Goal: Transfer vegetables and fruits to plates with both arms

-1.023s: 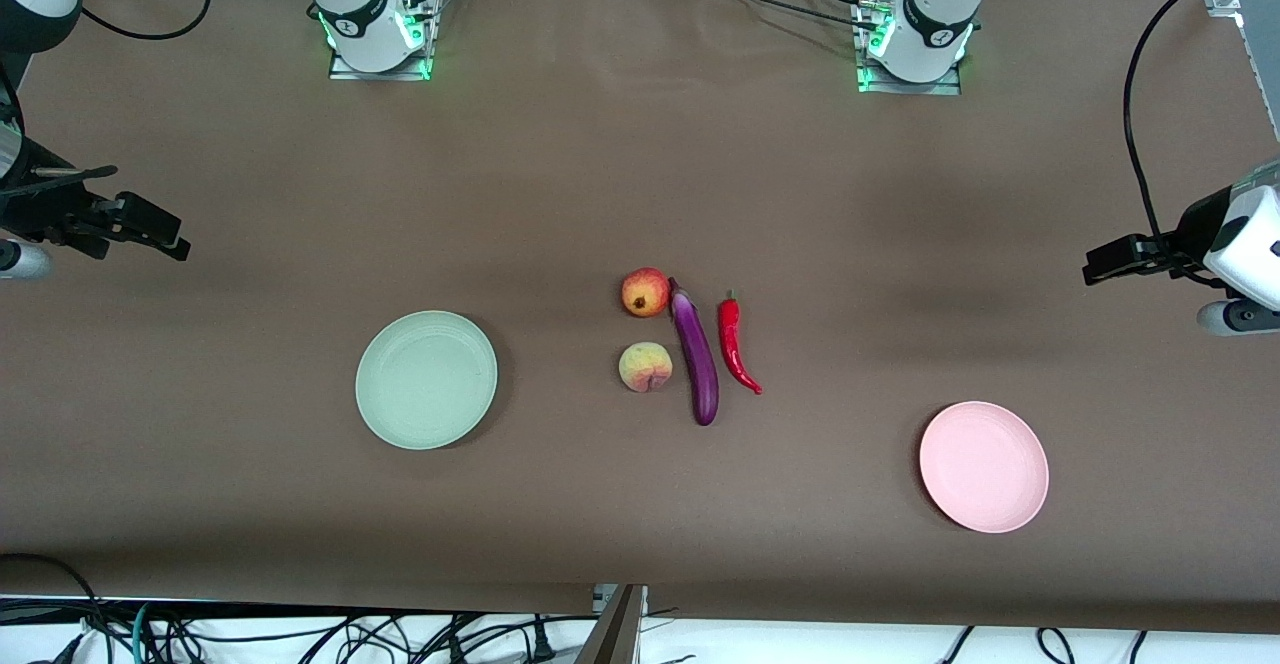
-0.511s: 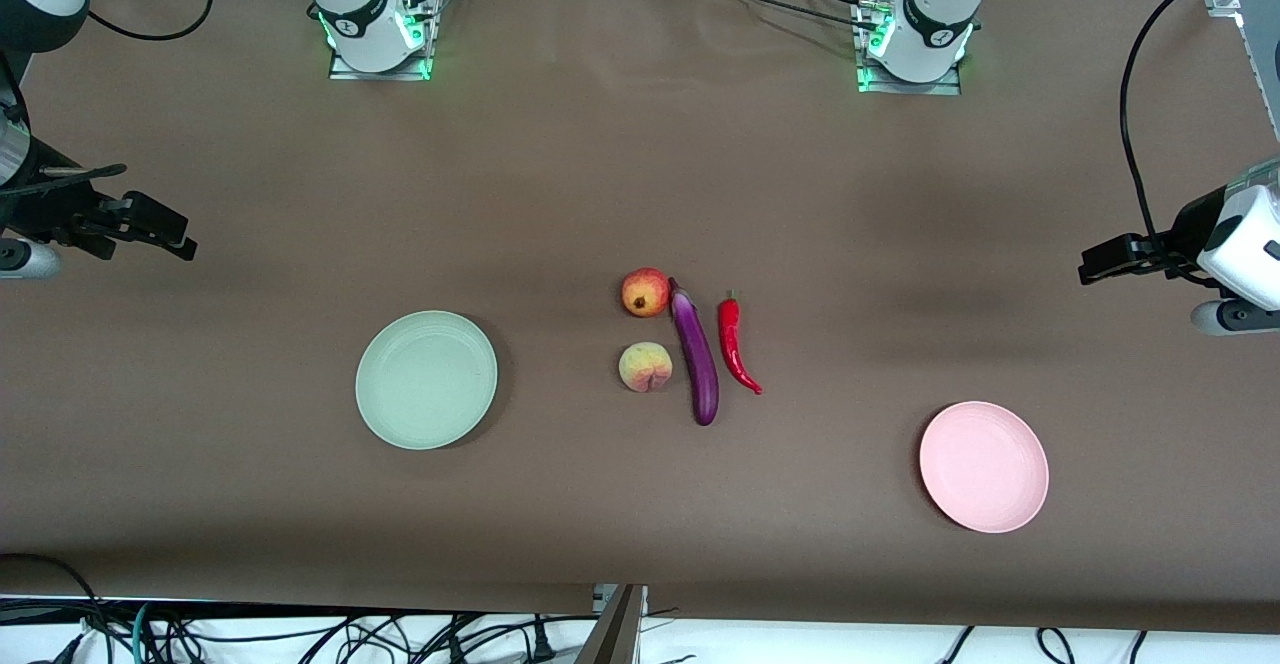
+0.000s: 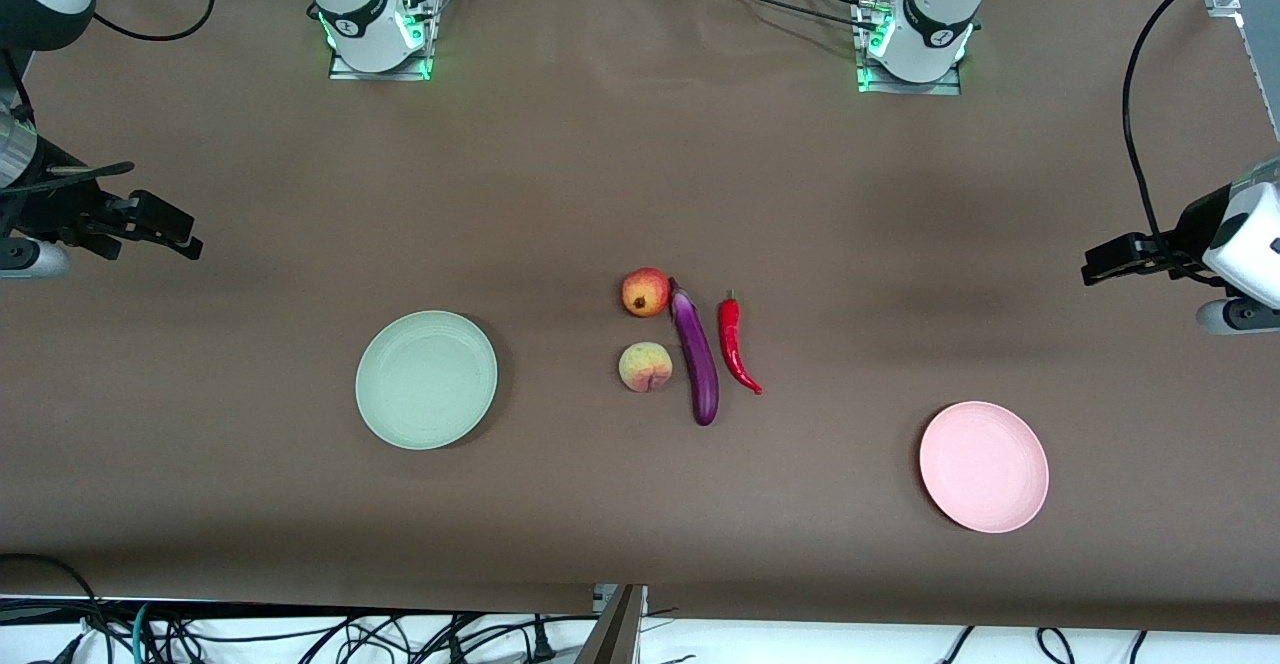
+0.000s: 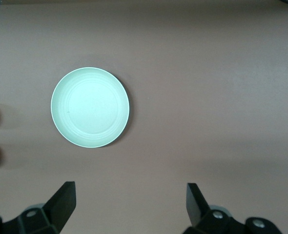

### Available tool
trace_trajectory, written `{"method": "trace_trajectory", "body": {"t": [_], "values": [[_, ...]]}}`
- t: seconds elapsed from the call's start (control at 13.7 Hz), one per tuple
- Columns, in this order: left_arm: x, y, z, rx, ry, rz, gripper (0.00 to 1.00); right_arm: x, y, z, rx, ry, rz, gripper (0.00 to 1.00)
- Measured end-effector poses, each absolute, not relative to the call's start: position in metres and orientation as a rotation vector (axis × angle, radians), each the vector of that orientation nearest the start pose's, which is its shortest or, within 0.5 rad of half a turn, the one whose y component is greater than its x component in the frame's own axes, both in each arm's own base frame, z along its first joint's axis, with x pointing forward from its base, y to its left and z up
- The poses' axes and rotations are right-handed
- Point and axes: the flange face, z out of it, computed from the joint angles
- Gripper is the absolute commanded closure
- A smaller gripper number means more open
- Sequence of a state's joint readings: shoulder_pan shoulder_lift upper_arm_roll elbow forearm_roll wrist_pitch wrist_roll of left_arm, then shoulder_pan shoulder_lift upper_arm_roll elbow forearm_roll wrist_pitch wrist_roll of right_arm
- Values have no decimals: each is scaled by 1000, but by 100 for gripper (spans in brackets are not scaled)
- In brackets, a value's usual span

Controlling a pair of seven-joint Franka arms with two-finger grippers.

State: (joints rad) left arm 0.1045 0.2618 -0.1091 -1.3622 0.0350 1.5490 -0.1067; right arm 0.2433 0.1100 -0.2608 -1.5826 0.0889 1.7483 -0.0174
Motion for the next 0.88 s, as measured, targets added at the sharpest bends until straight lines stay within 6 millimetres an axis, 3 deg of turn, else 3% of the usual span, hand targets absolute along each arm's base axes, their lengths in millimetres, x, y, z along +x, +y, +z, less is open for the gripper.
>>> {"method": "trace_trajectory", "body": {"t": [0.37, 0.88], "values": [[629, 8, 571, -3126, -159, 100, 0, 601, 7, 574, -3081, 11, -94, 0], [629, 6, 571, -3126, -151, 100, 0, 600, 32, 577, -3120, -64, -103, 0]]}}
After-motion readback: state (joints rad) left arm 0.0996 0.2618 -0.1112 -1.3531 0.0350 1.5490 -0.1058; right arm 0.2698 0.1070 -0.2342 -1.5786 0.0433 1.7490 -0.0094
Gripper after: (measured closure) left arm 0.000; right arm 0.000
